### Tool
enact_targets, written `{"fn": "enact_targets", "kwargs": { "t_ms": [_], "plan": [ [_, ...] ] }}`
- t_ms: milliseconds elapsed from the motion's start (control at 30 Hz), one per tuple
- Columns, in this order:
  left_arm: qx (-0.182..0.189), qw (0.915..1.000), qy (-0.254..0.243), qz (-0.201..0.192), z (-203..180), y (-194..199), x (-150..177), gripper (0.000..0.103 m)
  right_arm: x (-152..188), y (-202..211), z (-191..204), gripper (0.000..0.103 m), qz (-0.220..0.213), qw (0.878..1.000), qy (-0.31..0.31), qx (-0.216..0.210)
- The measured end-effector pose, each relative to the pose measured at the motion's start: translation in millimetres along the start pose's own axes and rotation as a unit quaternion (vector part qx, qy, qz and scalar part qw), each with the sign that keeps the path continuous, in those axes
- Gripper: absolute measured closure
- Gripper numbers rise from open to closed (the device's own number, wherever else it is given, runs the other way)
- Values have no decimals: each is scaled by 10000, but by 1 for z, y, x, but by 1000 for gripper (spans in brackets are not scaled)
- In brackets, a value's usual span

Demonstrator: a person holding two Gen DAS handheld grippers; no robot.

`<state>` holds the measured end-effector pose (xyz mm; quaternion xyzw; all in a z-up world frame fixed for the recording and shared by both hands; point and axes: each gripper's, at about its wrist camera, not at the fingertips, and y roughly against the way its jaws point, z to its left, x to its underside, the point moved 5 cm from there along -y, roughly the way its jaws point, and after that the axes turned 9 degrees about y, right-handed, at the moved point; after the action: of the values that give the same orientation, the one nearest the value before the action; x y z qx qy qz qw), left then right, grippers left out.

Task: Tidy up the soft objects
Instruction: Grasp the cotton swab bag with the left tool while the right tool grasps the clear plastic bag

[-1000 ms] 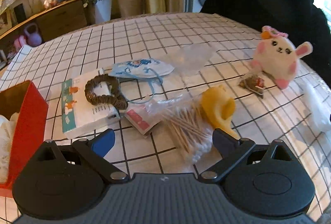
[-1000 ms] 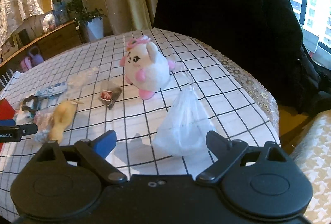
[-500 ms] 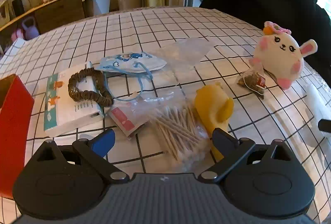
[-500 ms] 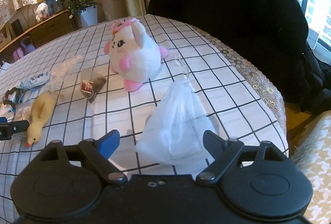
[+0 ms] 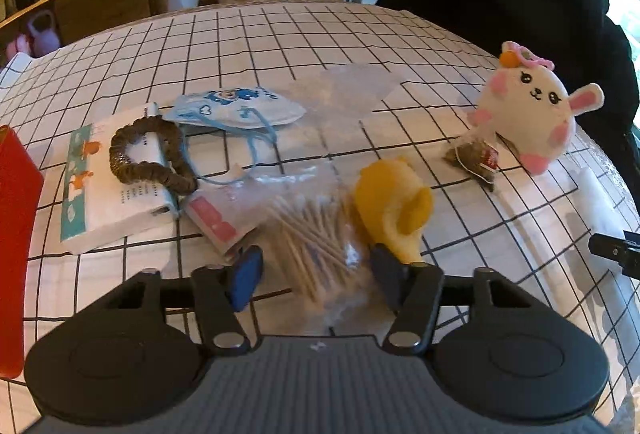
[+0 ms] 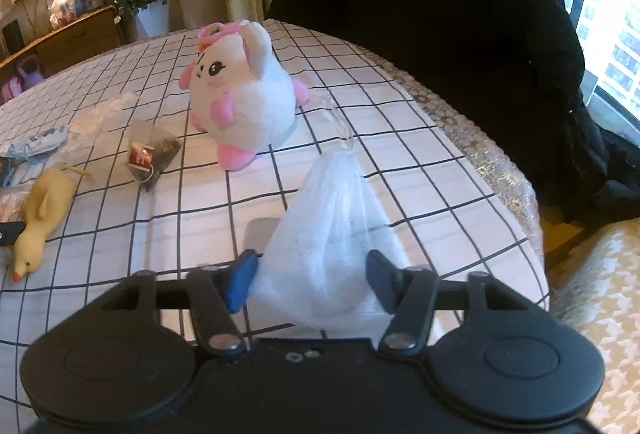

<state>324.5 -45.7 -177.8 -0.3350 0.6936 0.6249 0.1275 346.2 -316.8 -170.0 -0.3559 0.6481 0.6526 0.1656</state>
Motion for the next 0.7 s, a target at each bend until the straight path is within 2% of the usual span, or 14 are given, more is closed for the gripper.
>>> {"fn": "enact_targets", "kwargs": {
  "t_ms": [67, 200, 467, 700],
  "plan": [
    [69, 10000, -6, 23, -1, 1, 0, 58, 0, 1, 0, 58, 0, 10000, -3, 1],
    [106, 9999, 30, 28, 1, 4, -2, 65, -1, 7, 1, 72, -51, 10000, 11, 57],
    [134, 9998, 117, 38, 8, 12, -2, 70, -4, 33, 9, 95, -295, 9990, 316, 128],
    [209, 9997, 115, 13, 15, 27, -1, 72, -3, 70, 21, 100, -559, 9975, 409, -157]
  ]
}}
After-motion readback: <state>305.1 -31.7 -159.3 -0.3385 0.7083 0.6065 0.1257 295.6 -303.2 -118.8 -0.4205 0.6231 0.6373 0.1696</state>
